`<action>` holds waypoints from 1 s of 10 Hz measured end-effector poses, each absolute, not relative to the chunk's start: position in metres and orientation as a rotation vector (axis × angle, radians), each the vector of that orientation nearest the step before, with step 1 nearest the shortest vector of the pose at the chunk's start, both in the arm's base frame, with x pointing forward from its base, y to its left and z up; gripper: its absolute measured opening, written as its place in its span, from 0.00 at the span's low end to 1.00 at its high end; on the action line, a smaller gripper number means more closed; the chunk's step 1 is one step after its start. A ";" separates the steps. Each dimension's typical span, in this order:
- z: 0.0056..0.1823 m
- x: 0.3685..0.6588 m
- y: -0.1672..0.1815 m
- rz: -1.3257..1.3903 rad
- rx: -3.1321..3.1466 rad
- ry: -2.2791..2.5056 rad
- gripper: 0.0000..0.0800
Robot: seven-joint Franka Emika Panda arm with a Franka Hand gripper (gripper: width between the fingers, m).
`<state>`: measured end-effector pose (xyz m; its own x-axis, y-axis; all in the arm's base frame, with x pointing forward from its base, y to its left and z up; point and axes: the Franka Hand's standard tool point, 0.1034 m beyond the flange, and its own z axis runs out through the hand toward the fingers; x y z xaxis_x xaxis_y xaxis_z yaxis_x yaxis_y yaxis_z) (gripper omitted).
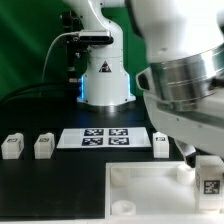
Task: Assemble one leg
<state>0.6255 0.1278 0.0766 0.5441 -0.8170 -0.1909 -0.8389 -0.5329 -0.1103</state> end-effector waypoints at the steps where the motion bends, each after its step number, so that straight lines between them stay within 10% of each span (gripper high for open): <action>1: 0.075 0.627 0.128 0.145 -2.640 1.277 0.81; 10: 0.071 0.639 0.106 -0.009 -2.979 0.183 0.81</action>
Offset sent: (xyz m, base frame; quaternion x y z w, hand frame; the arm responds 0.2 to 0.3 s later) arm 0.0000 0.0000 0.0000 0.0000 0.0000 -0.2667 0.9638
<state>0.6390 0.1056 0.0706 0.9925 -0.1219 -0.0033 -0.1209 -0.9802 -0.1565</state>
